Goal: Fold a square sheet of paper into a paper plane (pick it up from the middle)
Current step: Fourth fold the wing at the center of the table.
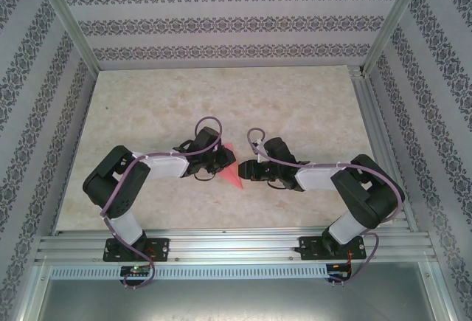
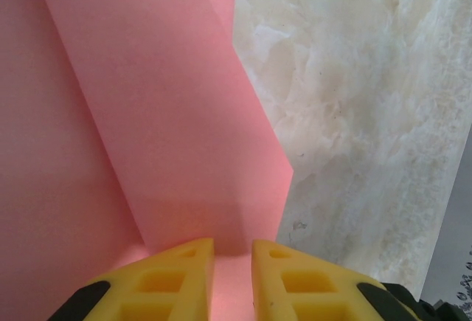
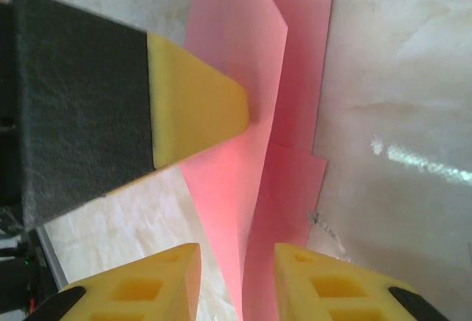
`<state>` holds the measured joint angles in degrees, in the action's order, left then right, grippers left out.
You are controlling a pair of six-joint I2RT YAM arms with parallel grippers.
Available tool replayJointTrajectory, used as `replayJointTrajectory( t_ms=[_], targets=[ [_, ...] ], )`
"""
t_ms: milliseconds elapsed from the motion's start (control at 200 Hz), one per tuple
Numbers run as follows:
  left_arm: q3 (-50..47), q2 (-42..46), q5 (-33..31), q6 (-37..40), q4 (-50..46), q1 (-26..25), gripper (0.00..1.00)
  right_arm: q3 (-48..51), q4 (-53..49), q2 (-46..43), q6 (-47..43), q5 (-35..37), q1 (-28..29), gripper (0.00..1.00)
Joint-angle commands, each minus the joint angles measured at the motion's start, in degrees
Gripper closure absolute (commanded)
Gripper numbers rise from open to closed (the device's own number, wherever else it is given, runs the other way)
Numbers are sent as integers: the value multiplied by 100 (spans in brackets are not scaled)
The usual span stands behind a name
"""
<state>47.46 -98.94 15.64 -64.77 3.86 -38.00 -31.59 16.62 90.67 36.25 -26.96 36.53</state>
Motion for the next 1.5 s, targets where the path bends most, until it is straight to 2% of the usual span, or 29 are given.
replayJointTrajectory(
  t_ms=[0, 75, 540, 869, 994, 1159, 1269, 1494],
  targets=[
    [79, -49, -141, -2, 107, -60, 78, -182, -464, -42, -265, 122, 121, 69],
    [91, -60, -137, -4, 89, -61, 78, -233, -562, 41, -259, 131, 152, 69],
    [138, -161, -131, 58, -49, -59, 79, -308, -631, 357, -279, 138, 198, 90],
    [160, -221, -196, 99, -232, -59, 79, -474, -912, 479, -362, 249, 231, 87],
    [181, -274, -218, 142, -275, -59, 80, -535, -1287, 185, -420, 453, 232, 83],
    [168, -363, -195, 129, -235, -59, 80, -615, -1563, -406, -370, 457, 254, 85],
    [184, -390, -174, 115, -212, -54, 80, -563, -1319, -511, -206, 197, 241, 90],
    [218, -408, -132, 167, -263, -59, 80, -532, -417, 0, 280, -570, 337, 91]
  ],
)
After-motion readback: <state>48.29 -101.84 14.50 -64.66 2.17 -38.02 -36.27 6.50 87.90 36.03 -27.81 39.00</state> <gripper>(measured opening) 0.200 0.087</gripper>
